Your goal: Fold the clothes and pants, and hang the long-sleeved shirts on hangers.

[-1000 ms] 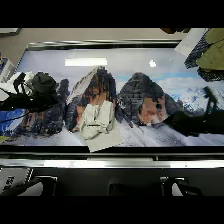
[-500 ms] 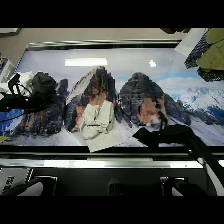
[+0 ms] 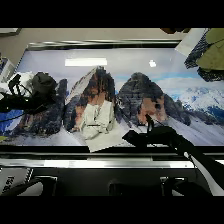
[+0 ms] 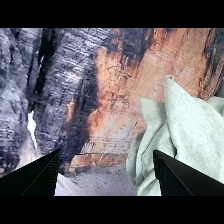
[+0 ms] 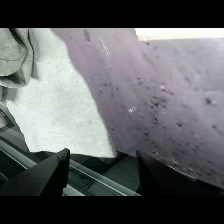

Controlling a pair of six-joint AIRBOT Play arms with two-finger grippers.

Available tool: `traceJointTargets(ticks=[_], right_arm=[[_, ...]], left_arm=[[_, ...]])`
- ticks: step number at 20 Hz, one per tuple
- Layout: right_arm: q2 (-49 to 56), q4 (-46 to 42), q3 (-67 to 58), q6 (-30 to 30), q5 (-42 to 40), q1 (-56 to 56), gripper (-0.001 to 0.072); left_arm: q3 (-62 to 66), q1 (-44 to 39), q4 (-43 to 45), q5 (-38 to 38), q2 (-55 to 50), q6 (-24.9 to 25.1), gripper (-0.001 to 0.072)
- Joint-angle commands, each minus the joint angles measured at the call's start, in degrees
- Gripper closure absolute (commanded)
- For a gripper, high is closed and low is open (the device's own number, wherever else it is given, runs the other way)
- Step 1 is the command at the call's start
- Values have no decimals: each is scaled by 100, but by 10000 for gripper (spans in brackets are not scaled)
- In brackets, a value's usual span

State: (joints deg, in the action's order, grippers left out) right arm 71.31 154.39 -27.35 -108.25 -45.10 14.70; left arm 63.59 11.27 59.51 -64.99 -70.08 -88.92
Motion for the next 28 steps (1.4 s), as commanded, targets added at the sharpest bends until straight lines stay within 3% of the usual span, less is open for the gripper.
traceJointTargets(ticks=[1,9,10,13,14,18,19,23,28], right_arm=[[59,216,4,-212,164,35,221],[306,409,4,-157,566,907,247],[306,407,4,-144,654,955,323],[304,378,-7,-162,820,938,648],[304,382,-13,-52,813,940,675],[258,369,-31,330,610,938,676],[236,367,-31,535,577,940,676],[181,369,-31,785,529,942,675],[116,369,-31,997,503,944,675]], left_arm=[[0,7,2,-2,-13,-15,49],[-2,7,-13,-11,-155,-15,49],[-2,4,-22,-13,-160,-15,50],[-4,-42,-22,4,-273,7,50],[-52,-90,-107,92,-363,11,50],[-660,-446,-1054,817,-870,680,66],[-796,-540,-1405,911,-1040,925,111],[-973,-942,-2682,1073,-1700,1930,110],[-970,-1311,-2892,1390,-2201,2022,110]])
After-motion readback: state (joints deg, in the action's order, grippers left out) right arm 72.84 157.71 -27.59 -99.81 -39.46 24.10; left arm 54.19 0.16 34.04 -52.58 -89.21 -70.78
